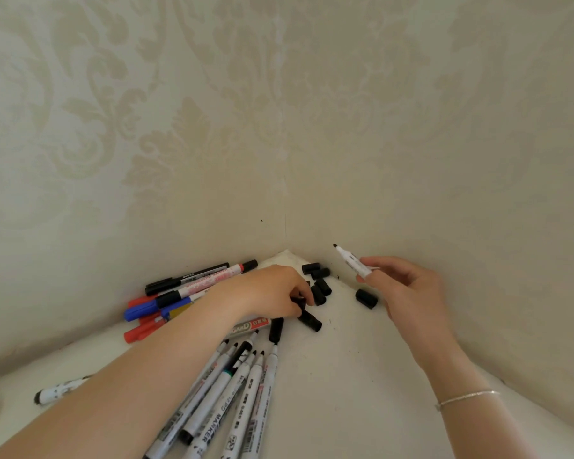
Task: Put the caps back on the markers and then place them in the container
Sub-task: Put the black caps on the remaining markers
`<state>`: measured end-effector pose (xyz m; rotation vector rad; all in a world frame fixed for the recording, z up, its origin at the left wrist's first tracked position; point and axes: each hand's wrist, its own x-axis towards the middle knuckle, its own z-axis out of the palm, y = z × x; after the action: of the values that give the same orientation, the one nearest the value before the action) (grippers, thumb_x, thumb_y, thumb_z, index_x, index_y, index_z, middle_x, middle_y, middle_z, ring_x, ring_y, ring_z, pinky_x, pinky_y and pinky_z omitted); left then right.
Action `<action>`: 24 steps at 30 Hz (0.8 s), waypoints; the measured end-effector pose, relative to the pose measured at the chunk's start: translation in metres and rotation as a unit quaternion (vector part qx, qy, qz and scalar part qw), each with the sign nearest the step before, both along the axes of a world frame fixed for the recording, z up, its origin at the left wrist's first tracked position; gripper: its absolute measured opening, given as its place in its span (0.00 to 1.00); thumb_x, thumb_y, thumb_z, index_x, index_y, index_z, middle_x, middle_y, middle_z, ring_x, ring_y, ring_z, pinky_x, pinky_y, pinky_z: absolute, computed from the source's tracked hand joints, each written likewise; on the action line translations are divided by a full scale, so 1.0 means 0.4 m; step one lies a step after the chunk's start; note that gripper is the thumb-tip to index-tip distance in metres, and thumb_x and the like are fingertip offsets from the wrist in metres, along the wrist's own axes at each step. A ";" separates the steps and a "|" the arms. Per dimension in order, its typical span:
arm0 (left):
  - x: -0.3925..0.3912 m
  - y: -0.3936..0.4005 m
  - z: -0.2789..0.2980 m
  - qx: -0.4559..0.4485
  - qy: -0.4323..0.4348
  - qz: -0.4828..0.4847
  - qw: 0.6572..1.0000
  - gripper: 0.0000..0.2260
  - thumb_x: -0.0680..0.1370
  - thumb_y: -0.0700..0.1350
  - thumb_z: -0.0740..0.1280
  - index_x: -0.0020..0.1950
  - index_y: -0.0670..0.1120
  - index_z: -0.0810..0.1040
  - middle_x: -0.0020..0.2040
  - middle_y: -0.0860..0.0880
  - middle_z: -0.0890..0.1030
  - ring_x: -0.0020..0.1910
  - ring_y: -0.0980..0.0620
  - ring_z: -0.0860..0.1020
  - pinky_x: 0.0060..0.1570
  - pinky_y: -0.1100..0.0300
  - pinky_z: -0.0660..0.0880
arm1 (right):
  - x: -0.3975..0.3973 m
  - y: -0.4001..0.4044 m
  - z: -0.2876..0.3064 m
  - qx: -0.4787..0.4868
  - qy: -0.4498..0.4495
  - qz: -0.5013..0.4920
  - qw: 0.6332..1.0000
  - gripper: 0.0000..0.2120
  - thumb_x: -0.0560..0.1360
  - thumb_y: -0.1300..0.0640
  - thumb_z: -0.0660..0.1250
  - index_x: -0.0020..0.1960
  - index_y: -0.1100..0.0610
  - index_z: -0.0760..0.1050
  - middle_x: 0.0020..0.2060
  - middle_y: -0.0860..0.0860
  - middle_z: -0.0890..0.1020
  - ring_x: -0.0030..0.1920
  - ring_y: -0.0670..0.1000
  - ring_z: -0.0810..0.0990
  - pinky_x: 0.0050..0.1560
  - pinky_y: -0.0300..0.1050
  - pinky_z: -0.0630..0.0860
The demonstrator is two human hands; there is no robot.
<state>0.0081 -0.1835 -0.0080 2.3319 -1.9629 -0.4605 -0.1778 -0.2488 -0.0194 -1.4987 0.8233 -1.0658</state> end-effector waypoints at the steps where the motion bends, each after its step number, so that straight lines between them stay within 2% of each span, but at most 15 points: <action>1: -0.001 -0.005 0.000 0.006 0.001 -0.003 1.000 0.17 0.78 0.42 0.62 0.65 0.55 0.76 0.56 0.53 0.75 0.53 0.57 0.72 0.52 0.66 0.69 | -0.001 -0.001 0.000 0.000 -0.001 0.000 1.000 0.09 0.72 0.64 0.68 0.44 0.52 0.83 0.37 0.53 0.83 0.21 0.40 0.67 0.22 0.28 0.62; 4: -0.009 -0.021 -0.001 0.007 0.018 0.001 1.000 0.18 0.77 0.41 0.62 0.64 0.55 0.77 0.58 0.54 0.77 0.58 0.56 0.74 0.57 0.64 0.71 | -0.005 -0.004 0.000 0.000 -0.002 -0.002 1.000 0.09 0.73 0.64 0.67 0.44 0.52 0.83 0.37 0.52 0.84 0.21 0.40 0.67 0.22 0.29 0.62; 8: -0.008 -0.053 -0.021 -0.098 -0.013 0.018 0.995 0.11 0.77 0.43 0.63 0.58 0.52 0.77 0.47 0.54 0.78 0.47 0.54 0.76 0.47 0.62 0.74 | -0.004 -0.007 -0.002 -0.005 0.000 -0.006 1.000 0.09 0.72 0.63 0.68 0.44 0.51 0.83 0.37 0.53 0.84 0.23 0.40 0.69 0.23 0.29 0.63; 11: -0.011 -0.070 -0.037 -0.094 -0.051 0.010 0.994 0.11 0.77 0.52 0.65 0.59 0.53 0.77 0.49 0.54 0.80 0.47 0.54 0.77 0.46 0.60 0.74 | -0.004 -0.008 -0.005 -0.007 0.005 -0.004 1.000 0.09 0.72 0.62 0.69 0.43 0.50 0.84 0.38 0.54 0.84 0.24 0.39 0.69 0.24 0.28 0.63; 13: -0.020 -0.075 -0.044 -0.094 -0.060 0.013 0.994 0.12 0.77 0.57 0.65 0.56 0.53 0.78 0.46 0.54 0.78 0.47 0.54 0.77 0.43 0.61 0.72 | -0.005 -0.008 -0.005 -0.006 0.005 -0.003 1.000 0.08 0.72 0.62 0.69 0.44 0.50 0.84 0.39 0.54 0.84 0.24 0.39 0.70 0.24 0.28 0.63; 18: -0.043 -0.083 -0.074 -0.137 -0.028 0.066 0.988 0.10 0.76 0.55 0.67 0.47 0.48 0.77 0.46 0.50 0.81 0.44 0.51 0.78 0.42 0.58 0.74 | -0.003 -0.011 -0.006 -0.005 0.013 -0.003 1.000 0.09 0.72 0.62 0.69 0.44 0.50 0.84 0.39 0.53 0.84 0.24 0.40 0.70 0.26 0.30 0.64; 20: -0.045 -0.084 -0.083 -0.148 0.007 0.089 0.985 0.08 0.75 0.52 0.68 0.49 0.48 0.77 0.49 0.49 0.81 0.45 0.51 0.78 0.42 0.59 0.73 | -0.002 -0.011 -0.006 -0.004 0.015 -0.007 1.000 0.09 0.72 0.62 0.68 0.44 0.50 0.83 0.39 0.53 0.84 0.23 0.40 0.69 0.25 0.30 0.63; 24: -0.042 -0.077 -0.072 -0.145 0.073 0.103 0.981 0.13 0.74 0.49 0.70 0.58 0.50 0.77 0.50 0.52 0.80 0.45 0.54 0.77 0.43 0.63 0.73 | -0.006 -0.010 -0.005 -0.004 0.019 -0.010 1.000 0.09 0.72 0.63 0.68 0.45 0.51 0.83 0.39 0.54 0.84 0.22 0.40 0.69 0.23 0.28 0.62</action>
<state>-0.0087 -0.2141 -0.0369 2.2149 -1.5838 -0.2971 -0.1800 -0.2529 -0.0216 -1.5239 0.8623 -1.0597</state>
